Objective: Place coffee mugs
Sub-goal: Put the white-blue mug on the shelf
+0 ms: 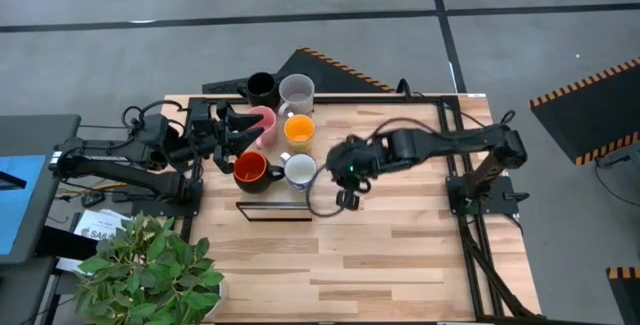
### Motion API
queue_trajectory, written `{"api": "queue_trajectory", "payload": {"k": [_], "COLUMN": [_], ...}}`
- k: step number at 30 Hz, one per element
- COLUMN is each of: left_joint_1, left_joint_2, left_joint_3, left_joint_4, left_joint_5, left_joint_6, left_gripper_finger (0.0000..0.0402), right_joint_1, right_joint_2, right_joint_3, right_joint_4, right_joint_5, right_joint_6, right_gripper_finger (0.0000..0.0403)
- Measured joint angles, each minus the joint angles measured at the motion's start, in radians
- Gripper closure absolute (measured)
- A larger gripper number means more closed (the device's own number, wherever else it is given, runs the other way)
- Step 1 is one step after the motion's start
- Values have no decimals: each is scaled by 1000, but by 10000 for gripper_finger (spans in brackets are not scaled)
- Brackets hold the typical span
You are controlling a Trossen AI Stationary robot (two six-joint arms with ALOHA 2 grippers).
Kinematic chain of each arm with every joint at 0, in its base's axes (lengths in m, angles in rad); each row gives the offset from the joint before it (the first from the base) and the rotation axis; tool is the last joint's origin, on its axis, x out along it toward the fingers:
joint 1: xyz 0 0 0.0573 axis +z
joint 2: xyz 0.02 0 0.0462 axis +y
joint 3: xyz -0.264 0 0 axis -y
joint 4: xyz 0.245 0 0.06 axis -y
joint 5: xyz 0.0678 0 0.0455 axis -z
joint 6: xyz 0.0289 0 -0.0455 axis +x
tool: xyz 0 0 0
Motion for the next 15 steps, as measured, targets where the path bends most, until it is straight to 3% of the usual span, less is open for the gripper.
{"api": "queue_trajectory", "payload": {"k": [4,10,15], "left_joint_1": [0,0,0], "left_joint_2": [0,0,0], "left_joint_3": [0,0,0], "left_joint_4": [0,0,-1], "left_joint_5": [0,0,0], "left_joint_6": [0,0,-3], "left_gripper_finger": [222,222,221], "right_joint_1": [17,20,19], "right_joint_2": [-38,-14,-8], "right_joint_3": [-176,-216,-216], "right_joint_4": [230,372,386], "right_joint_5": [-1,14,27], "right_joint_6": [81,115,115], "right_gripper_finger": [386,369,386]}}
